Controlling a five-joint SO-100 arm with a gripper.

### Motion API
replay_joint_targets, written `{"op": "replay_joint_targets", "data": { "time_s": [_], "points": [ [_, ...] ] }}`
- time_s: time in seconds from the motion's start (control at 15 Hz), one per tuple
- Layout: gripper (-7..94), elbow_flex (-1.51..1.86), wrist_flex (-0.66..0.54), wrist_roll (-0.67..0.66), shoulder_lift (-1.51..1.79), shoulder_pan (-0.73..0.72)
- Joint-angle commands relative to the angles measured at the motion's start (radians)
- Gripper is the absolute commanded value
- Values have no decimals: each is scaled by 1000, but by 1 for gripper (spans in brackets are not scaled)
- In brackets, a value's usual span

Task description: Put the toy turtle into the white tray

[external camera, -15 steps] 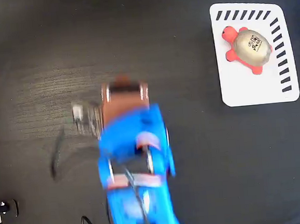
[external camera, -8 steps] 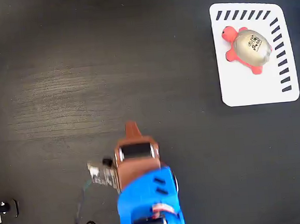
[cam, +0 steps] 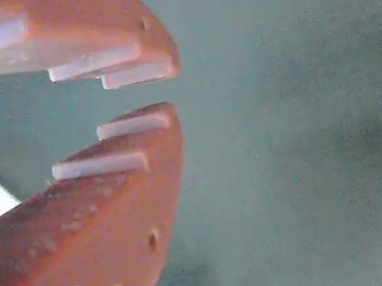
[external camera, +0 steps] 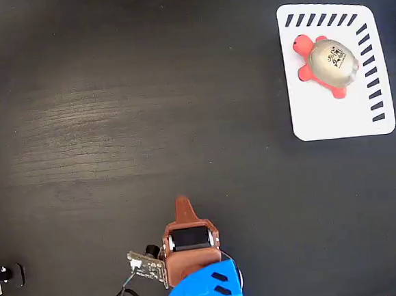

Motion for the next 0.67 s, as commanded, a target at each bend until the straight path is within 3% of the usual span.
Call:
{"op": "replay_joint_targets", "data": {
  "time_s": [0.0,0.6],
  "points": [
    [0,-6,63,-2,26,-14],
    [0,-11,89,-35,26,-14]
  ]
}}
